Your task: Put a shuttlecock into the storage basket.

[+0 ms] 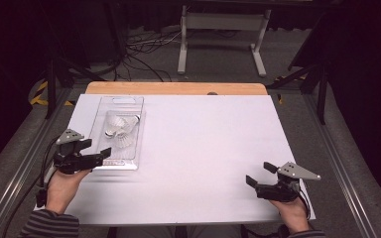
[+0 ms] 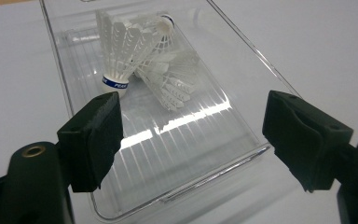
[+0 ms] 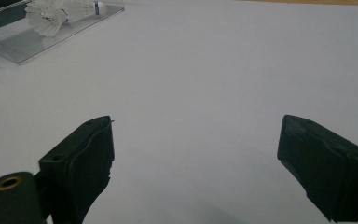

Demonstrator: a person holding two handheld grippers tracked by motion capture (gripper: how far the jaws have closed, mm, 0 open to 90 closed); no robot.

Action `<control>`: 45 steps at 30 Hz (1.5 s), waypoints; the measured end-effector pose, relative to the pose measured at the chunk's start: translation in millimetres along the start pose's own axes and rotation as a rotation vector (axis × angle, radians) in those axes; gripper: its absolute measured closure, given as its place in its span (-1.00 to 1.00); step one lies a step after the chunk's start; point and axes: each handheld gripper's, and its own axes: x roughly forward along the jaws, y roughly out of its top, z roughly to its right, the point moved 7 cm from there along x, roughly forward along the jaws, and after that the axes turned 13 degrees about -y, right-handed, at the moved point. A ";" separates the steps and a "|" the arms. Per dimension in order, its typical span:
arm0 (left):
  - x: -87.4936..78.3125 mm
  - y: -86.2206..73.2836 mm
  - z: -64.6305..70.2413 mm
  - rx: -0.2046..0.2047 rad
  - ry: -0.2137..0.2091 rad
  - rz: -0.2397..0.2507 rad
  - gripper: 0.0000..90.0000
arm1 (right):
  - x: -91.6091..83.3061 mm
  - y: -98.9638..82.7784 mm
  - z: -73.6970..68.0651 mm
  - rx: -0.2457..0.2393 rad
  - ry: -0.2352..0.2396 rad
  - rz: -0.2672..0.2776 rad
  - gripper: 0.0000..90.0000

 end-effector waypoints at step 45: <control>-7.4 -21.5 5.6 -0.008 -0.005 0.051 -0.54 | 0.4 -0.5 -1.1 -0.002 0.004 -0.005 -0.74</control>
